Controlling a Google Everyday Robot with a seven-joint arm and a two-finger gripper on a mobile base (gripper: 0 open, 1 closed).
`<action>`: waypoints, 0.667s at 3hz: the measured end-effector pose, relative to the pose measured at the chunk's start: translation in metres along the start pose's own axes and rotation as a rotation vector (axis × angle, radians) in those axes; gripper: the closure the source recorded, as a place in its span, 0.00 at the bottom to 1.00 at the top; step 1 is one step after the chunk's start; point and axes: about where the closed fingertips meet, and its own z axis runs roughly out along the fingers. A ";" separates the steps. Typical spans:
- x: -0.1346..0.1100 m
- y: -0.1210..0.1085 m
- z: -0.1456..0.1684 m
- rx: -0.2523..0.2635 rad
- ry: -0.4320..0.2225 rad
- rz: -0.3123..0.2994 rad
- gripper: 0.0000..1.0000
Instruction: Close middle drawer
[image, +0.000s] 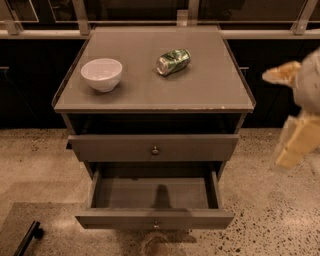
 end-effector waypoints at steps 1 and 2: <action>0.035 0.038 0.079 -0.062 -0.166 0.054 0.00; 0.059 0.089 0.176 -0.133 -0.372 0.209 0.00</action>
Offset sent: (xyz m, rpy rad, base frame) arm -0.0327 0.0421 -0.3484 0.9130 0.1963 -0.1752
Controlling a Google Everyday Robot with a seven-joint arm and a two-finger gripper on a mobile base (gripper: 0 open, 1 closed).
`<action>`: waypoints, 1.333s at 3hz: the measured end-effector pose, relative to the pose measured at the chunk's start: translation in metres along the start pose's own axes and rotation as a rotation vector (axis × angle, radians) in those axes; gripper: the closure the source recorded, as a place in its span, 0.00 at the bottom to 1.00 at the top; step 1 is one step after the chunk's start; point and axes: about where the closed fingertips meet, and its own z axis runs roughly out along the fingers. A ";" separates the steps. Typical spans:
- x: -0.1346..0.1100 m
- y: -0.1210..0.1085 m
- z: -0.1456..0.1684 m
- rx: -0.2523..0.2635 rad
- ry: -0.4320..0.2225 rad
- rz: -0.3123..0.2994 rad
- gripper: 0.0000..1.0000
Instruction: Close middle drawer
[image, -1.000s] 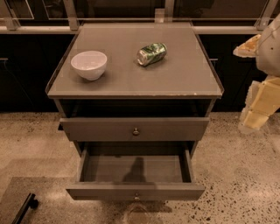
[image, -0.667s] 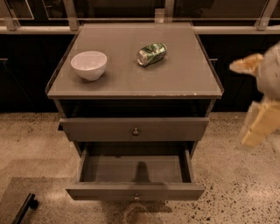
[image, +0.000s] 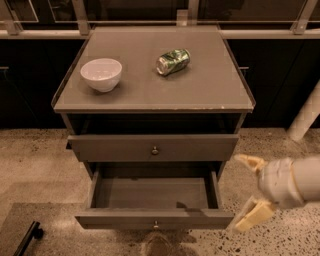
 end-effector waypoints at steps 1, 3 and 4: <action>0.040 0.026 0.079 -0.068 -0.154 0.166 0.00; 0.052 0.030 0.097 -0.098 -0.179 0.205 0.42; 0.052 0.030 0.097 -0.098 -0.179 0.205 0.66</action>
Offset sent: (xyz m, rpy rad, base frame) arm -0.0082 0.0257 -0.0741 0.1729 0.0859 -0.0499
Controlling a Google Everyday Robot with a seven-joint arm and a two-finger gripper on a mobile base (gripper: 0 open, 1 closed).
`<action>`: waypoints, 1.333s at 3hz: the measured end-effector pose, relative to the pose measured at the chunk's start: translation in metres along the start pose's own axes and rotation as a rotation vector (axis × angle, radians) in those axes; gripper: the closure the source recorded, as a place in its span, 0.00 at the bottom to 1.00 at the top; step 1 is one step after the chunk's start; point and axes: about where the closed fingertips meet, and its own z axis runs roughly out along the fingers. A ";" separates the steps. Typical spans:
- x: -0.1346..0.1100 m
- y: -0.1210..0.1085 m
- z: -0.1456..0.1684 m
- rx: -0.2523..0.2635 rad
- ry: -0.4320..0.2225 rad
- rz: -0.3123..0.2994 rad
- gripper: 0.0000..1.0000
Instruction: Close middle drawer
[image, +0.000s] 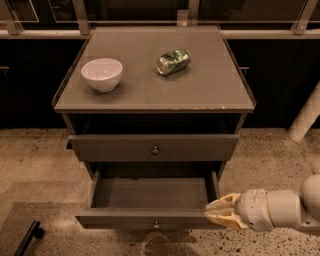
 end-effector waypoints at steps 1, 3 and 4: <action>0.000 0.000 0.000 0.000 0.000 0.000 0.89; 0.089 -0.031 0.058 0.017 -0.116 0.140 1.00; 0.146 -0.043 0.109 -0.007 -0.127 0.246 1.00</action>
Offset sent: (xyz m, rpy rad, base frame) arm 0.0117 -0.0326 -0.1260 0.2005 0.0578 -0.1487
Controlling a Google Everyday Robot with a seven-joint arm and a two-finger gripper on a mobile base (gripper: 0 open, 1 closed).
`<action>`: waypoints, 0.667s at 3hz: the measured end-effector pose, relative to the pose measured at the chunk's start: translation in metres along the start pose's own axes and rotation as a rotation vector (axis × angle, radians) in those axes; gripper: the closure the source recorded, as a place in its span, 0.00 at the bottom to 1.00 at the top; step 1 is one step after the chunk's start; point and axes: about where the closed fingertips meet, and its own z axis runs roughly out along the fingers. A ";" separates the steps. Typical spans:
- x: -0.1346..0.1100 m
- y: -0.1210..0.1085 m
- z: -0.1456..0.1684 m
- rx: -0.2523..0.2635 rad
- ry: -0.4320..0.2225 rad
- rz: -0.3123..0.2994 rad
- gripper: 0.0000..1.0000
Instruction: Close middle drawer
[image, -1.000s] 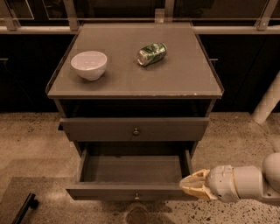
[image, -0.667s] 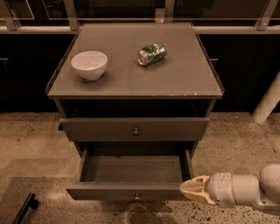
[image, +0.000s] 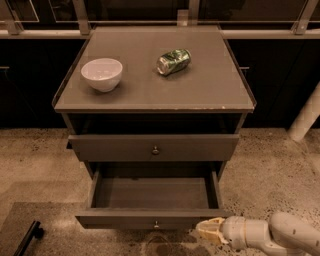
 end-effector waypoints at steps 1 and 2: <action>0.041 -0.019 0.032 -0.003 0.011 0.082 1.00; 0.049 -0.050 0.047 0.056 0.017 0.091 1.00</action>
Offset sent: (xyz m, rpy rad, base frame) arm 0.0773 -0.0172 -0.1068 -0.1024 0.0242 -0.1899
